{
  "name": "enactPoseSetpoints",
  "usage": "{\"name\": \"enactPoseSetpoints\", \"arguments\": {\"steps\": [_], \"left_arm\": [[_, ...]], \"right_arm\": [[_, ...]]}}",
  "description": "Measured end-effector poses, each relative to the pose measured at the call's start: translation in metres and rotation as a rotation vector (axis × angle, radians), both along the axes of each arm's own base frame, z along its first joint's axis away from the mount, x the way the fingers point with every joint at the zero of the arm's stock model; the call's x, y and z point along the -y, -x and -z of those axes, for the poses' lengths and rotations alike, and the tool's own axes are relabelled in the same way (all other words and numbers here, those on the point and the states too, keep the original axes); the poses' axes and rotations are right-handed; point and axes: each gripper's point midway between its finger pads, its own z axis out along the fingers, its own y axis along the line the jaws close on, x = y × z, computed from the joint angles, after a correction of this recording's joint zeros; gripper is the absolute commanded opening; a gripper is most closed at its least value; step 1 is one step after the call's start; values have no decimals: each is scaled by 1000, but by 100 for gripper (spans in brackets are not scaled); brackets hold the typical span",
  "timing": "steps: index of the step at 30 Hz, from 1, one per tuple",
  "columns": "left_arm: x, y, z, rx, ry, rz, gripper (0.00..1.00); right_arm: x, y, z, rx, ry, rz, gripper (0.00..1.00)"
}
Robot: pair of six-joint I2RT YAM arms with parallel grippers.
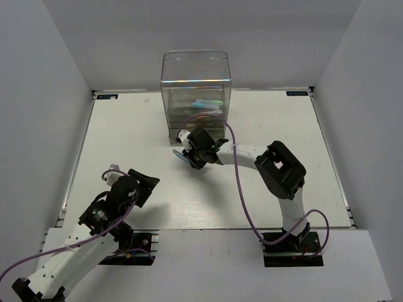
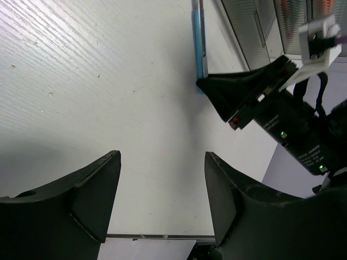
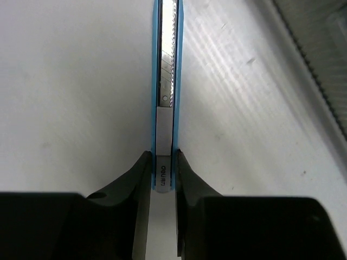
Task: Sort the stationery into containers
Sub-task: Pick up the pen from the center of the board, then place the pen in the drawer.
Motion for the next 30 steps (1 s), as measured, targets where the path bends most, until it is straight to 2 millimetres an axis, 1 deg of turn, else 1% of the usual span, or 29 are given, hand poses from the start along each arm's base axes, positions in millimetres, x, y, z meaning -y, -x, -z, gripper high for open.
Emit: {"name": "enactPoseSetpoints", "arguments": {"steps": [3,6,8,10,13,16,20,24,27,30], "left_arm": [[1,-1,-1,5,4,-1,73],[2,-4,-3,19,13,-1,73],[3,-5,-2,25,18,-1,73],[5,-7,-1,30,22,-1,73],[6,-8,3,31,24,0,73],[7,-10,2,40,31,-1,73],[9,-12,1,49,40,-2,73],[10,-12,1,54,46,-1,73],[10,-12,0,61,51,-1,73],[9,-12,0,65,54,0,73]], "right_arm": [[13,20,0,-31,9,-68,0],[32,42,0,-52,39,-135,0],[45,50,-1,-38,66,-168,0],[54,52,-8,-1,81,-194,0],[57,38,-32,115,84,-220,0],[54,16,-60,253,84,-229,0],[55,-15,-87,407,124,-237,0],[65,-43,-105,540,197,-263,0],[72,-62,-114,626,258,-294,0],[73,-82,-119,690,321,-344,0]]}}
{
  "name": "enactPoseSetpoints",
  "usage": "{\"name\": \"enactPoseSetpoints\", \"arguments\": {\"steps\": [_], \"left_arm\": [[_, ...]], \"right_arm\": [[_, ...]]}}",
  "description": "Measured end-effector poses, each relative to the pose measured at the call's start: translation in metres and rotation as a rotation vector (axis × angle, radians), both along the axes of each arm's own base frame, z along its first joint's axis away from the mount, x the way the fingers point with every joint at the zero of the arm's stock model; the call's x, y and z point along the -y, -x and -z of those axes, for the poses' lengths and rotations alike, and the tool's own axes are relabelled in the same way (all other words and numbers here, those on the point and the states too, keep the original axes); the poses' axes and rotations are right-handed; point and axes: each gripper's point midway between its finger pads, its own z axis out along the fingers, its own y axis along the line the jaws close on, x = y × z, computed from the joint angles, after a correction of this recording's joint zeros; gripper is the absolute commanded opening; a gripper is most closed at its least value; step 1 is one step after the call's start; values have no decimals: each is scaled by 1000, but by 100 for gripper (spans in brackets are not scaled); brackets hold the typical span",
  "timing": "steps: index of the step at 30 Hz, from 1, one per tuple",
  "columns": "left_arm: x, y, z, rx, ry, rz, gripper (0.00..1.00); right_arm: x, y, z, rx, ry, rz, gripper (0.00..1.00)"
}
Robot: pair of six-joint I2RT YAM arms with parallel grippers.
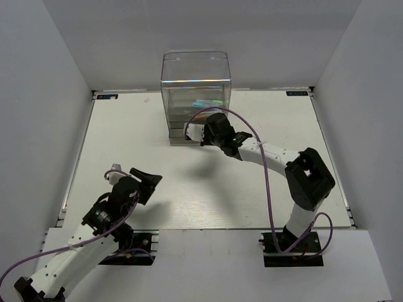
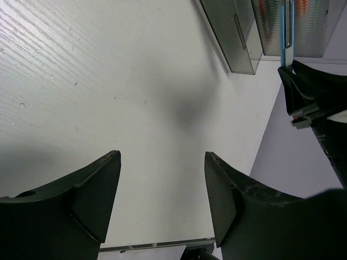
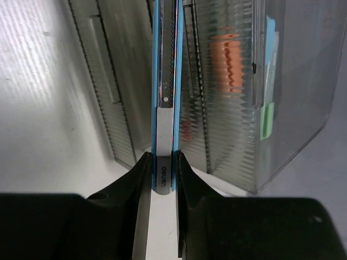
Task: Sort the stationery into containers
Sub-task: Place the pen in the drawer.
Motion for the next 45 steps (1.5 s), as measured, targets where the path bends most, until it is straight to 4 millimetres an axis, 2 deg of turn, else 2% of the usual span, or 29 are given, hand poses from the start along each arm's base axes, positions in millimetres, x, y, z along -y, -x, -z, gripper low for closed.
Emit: {"name": "enactPoseSetpoints", "arguments": {"steps": [3,11,18,24,27,28,29,32,36,37,39,42,45], "left_arm": [[0,0,-1,7,5,1,73],[0,1,-4,18,14,0,73],[0,1,-3,16,12,0,73],[0,0,-2,13,11,0,73],[0,0,-2,14,12,0,73],[0,0,-2,15,13,0,73],[0,0,-3,16,14,-1,73],[1,-1,-3,16,14,-1,73],[1,-2,-2,11,10,-1,73],[2,-2,-2,13,11,-1,73],[2,-3,-3,15,13,-1,73],[3,-3,-2,12,11,-1,73],[3,-4,-2,14,12,-1,73]], "right_arm": [[-1,-13,0,51,69,-57,0],[-10,-24,15,65,189,-228,0],[-25,-45,12,64,190,-243,4],[-21,-48,32,21,224,-234,7],[-18,-47,47,-19,252,-230,17],[-18,-48,50,-27,257,-227,22],[-17,-47,54,-38,265,-225,32],[-15,-46,58,-58,270,-215,45],[-15,-46,57,-62,266,-208,47],[-15,-46,56,-63,265,-207,47],[-15,-45,57,-67,264,-205,32],[-16,-43,58,-81,249,-203,0],[-20,-40,56,-95,224,-216,0]]}}
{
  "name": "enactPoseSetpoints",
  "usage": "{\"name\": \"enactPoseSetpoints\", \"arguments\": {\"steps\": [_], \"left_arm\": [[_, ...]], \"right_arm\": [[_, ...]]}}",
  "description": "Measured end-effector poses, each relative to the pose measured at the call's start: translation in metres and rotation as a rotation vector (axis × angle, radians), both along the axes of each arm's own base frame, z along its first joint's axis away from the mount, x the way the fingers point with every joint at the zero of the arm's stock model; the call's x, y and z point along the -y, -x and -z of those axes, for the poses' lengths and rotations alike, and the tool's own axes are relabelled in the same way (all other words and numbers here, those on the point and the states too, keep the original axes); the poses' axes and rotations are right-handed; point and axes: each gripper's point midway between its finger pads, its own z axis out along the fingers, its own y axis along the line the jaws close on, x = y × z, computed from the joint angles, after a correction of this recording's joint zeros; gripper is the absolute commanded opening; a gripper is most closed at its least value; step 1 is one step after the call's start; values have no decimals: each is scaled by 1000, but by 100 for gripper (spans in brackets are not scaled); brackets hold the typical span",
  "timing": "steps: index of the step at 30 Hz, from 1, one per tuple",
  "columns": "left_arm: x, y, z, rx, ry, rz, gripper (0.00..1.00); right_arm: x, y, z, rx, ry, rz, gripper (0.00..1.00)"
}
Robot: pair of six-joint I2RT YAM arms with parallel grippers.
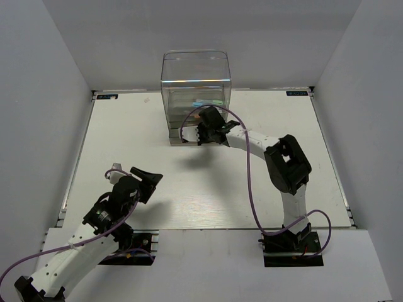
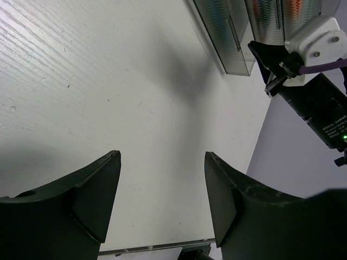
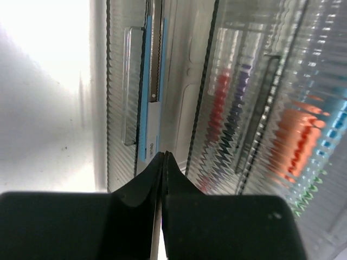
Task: Sort the stationery into containers
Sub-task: Place the pen in the drawer, then close the drawer in the storage box.
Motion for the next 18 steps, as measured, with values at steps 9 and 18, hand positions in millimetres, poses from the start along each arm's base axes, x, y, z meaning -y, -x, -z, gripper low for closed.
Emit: {"name": "enactPoseSetpoints", "arguments": {"steps": [9,18], "left_arm": [[1,-1,-1,6,4,0,73],[0,-1,-2,8,4,1,73]], "right_arm": [[-22,31,-23,-126,-100,-140,0],[-25,55,-6,-271,-85,-186,0]]}}
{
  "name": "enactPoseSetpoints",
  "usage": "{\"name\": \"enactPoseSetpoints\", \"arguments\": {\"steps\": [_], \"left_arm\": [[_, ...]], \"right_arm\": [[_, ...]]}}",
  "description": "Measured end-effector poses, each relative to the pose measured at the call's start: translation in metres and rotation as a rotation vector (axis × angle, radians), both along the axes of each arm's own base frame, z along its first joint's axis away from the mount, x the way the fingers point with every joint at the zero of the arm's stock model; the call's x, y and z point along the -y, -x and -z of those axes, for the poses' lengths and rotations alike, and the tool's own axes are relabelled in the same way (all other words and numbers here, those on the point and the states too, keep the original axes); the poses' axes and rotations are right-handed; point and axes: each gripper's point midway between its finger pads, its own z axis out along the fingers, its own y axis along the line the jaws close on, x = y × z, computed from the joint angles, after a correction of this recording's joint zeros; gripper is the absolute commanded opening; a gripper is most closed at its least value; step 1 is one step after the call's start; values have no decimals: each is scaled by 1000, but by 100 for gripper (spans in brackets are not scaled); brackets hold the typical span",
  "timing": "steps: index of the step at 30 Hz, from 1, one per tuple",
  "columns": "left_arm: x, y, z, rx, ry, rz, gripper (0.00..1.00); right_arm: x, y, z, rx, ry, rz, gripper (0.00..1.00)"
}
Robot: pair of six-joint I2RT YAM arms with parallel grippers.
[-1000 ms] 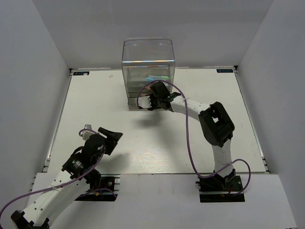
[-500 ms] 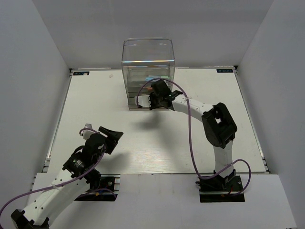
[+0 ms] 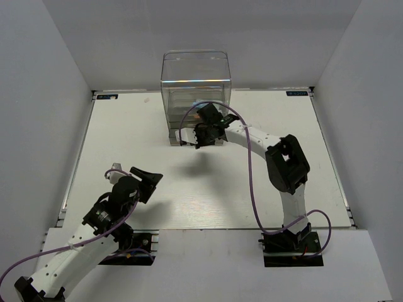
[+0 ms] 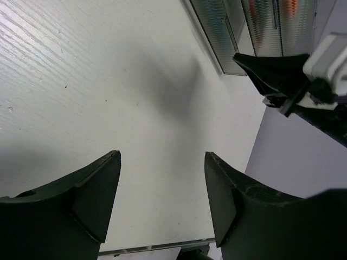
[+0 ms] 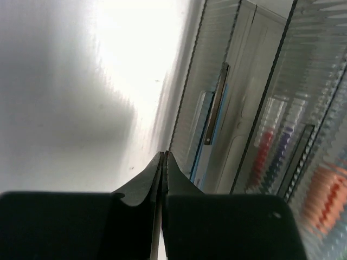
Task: Sort the stationery into containers
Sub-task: Close the drawer in the storage box.
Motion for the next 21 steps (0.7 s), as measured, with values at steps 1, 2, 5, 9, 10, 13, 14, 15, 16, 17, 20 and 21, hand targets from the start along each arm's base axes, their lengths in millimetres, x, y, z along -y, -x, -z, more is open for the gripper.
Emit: {"name": "enactPoseSetpoints", "arguments": {"steps": [1,2,5,9,10,13,14,15,16,17,20,21], "left_arm": [[0,0,0,1,1,0,73],[0,0,0,2,1,0,73],[0,0,0,2,1,0,73],[0,0,1,-3,-2,0,73],[0,0,1,-3,-2,0,73],[1,-1,0,-1,-1,0,73],[1,-1,0,-1,-1,0,73],[1,-1,1,-3,-2,0,73],[1,-1,1,-4,-3,0,73],[1,-2,1,-5,-4,1,73],[2,-2,4,-16,-11,1,73],[2,-3,5,-18,-13,1,73]], "right_arm": [[-2,-4,3,-3,2,9,0],[-4,-8,8,-7,8,22,0],[-7,-25,25,5,33,77,0],[2,-41,50,37,88,162,0],[4,-45,53,52,100,183,0],[8,-60,55,107,112,244,0],[9,-65,52,132,109,263,0],[9,-71,48,157,103,282,0],[9,-76,45,180,95,299,0],[8,-81,42,198,84,317,0],[9,-87,37,234,79,346,0],[9,-89,36,244,79,354,0]]}}
